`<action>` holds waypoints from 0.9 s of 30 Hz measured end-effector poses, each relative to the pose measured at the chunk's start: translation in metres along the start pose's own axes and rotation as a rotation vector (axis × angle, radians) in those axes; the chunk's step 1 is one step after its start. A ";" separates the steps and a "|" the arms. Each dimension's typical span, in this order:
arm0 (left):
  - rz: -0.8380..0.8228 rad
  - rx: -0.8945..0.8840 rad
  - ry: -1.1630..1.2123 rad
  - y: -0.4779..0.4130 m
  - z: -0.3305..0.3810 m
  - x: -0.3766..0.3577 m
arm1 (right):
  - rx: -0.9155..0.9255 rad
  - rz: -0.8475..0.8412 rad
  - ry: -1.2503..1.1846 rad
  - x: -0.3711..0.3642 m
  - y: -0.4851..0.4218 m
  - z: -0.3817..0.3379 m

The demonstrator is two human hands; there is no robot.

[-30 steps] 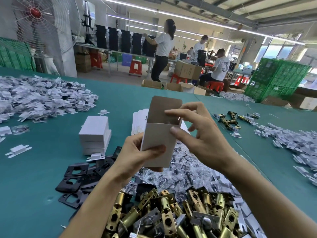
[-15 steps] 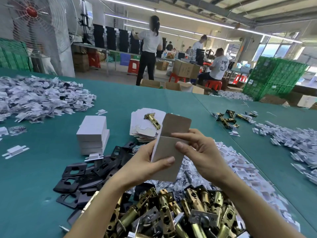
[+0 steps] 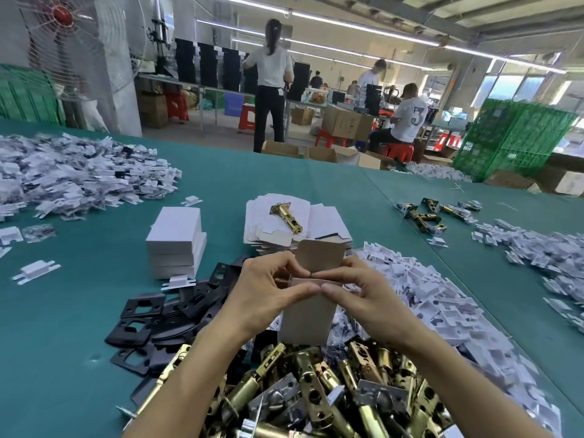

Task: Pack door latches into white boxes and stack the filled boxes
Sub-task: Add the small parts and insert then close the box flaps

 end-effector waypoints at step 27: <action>0.084 -0.036 0.072 -0.001 0.017 0.011 | 0.048 0.080 -0.221 0.014 0.003 -0.011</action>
Point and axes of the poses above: each hand's wrist, its own y-axis away from the middle knuckle, its own x-axis out of the back of the hand, z = x × y, the point moved 10 cm from there along -y, towards the middle knuckle, and after that the axes turned 1 degree about -x, right-handed, at the moved point
